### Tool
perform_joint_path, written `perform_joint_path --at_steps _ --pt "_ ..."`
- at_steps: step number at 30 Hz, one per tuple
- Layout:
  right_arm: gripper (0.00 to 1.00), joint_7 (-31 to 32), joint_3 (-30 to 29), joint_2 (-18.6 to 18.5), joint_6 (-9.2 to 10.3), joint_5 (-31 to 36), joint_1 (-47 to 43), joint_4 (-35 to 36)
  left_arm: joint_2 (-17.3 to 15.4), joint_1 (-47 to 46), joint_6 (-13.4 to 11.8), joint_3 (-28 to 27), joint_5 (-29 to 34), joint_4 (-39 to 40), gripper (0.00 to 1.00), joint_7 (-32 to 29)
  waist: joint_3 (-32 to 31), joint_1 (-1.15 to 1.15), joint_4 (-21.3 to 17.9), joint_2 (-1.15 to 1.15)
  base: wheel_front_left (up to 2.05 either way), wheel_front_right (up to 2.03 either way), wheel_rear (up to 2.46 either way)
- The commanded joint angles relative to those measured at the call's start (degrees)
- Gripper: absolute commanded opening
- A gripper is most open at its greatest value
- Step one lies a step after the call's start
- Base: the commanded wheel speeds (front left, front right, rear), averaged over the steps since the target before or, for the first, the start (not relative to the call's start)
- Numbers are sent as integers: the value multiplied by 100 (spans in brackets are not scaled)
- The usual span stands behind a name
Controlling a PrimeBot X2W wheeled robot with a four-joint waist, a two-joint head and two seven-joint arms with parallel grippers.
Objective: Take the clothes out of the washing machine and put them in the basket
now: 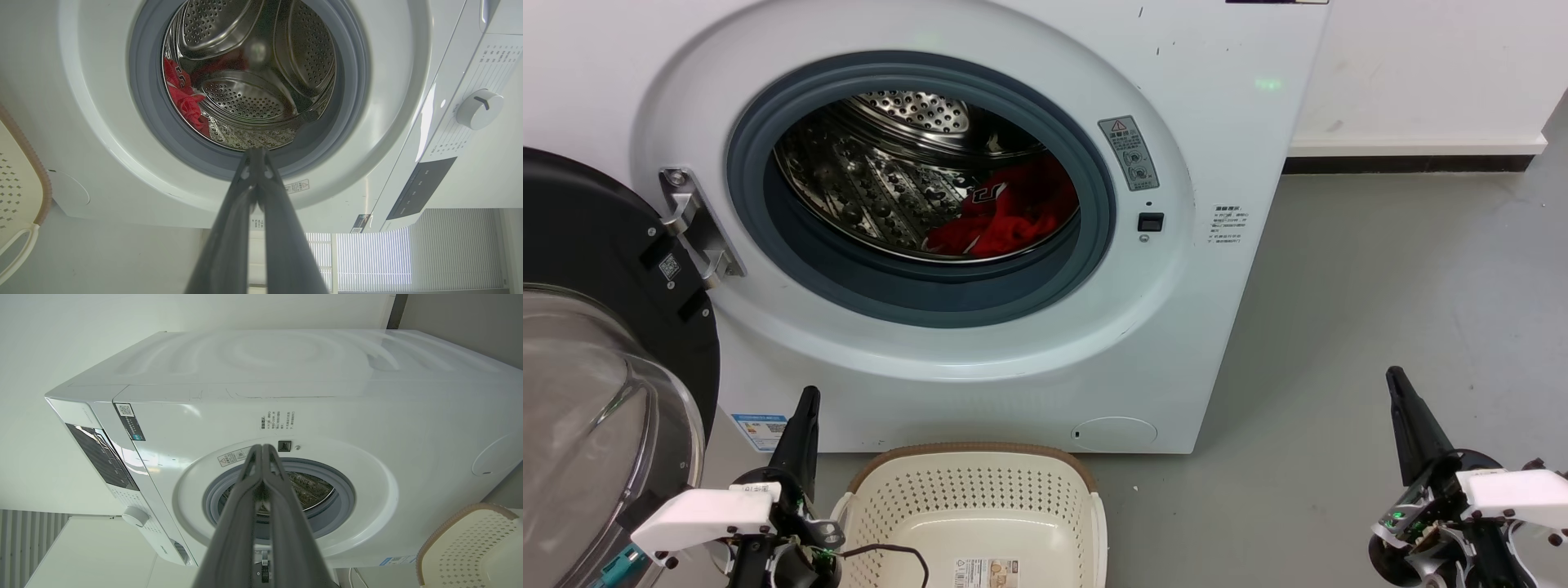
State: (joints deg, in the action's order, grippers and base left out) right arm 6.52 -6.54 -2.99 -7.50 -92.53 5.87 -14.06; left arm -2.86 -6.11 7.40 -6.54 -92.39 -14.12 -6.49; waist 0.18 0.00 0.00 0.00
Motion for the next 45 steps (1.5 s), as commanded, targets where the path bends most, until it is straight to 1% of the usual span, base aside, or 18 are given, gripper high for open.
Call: perform_joint_path --at_steps 1,17,18,21,26,32,39,45 --pt "0 0 5 18 2 25 75 -8 4 -28 27 -7 -6 5 0 -20 0 0 0 0 0 0 0" --pt "0 1 5 18 2 25 75 -8 4 -28 27 -7 -6 5 0 -20 0 0 0 0 0 0 0" --pt "100 0 0 0 0 0 0 0 0 0 0 0 0 0 100 0 0 0 0 0 0 0 0" --pt "100 -26 14 2 0 11 -59 -68 6 46 -6 33 8 -86 100 26 1 0 -1 0 0 0 0" --pt "100 -177 72 3 0 121 -100 41 6 20 -5 179 77 -35 100 181 5 0 -5 0 0 0 0" --pt "100 -318 91 3 0 404 -148 161 5 -8 -4 230 330 48 100 321 8 0 -7 0 0 0 0" --pt "100 -502 143 4 0 1298 -189 407 4 -60 -2 320 1094 270 100 504 13 0 -8 0 0 0 0" --pt "100 -648 229 4 0 2306 -233 618 2 -81 -1 402 1889 479 100 651 15 0 -9 0 0 0 0"
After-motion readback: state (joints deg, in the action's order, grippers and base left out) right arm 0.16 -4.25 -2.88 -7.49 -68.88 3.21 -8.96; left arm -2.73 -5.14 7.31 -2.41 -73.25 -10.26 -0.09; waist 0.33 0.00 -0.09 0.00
